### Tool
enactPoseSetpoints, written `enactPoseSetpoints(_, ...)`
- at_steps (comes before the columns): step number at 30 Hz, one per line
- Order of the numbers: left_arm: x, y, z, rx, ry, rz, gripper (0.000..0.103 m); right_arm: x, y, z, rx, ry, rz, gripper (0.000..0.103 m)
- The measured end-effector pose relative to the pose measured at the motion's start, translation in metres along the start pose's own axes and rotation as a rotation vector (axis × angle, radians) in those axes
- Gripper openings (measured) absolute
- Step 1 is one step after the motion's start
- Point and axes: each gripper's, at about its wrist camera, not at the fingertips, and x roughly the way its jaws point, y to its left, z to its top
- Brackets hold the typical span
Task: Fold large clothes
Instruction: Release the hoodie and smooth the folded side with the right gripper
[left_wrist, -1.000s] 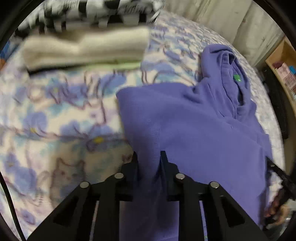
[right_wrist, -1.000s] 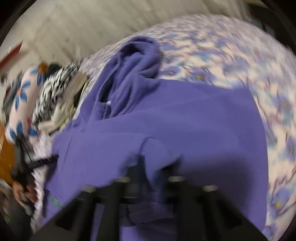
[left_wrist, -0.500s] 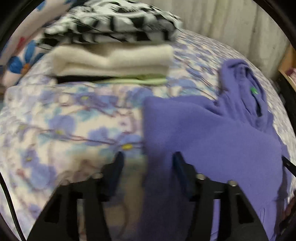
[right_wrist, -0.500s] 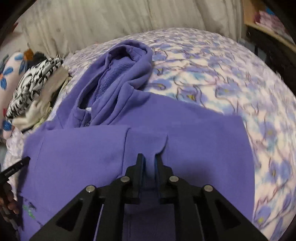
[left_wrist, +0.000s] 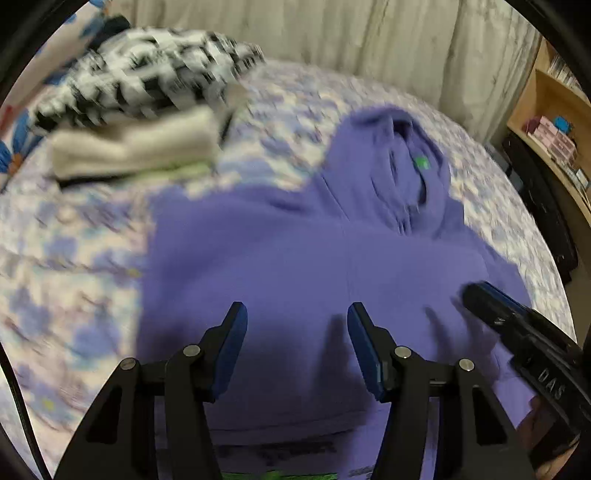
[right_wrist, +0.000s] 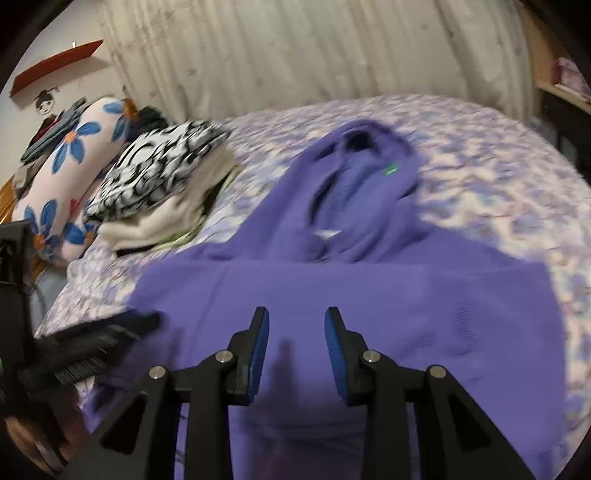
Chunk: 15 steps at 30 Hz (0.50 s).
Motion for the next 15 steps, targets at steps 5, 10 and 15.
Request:
enactPoseSetpoints(5, 0.015, 0.007, -0.015, 0.049, -0.038, 0.076, 0.057, 0.018, -0.03, -0.014, 0.018, 0.092, -0.096, 0.027)
enactPoseSetpoints(10, 0.005, 0.045, -0.016, 0.027, -0.032, 0.071, 0.045, -0.014, -0.084, -0.02, 0.125, 0.086, -0.095, 0.002)
enactPoseSetpoints(15, -0.023, 0.048, -0.03, 0.04, -0.03, 0.105, 0.047, -0.056, -0.085, -0.034, 0.136, 0.058, -0.199, 0.024)
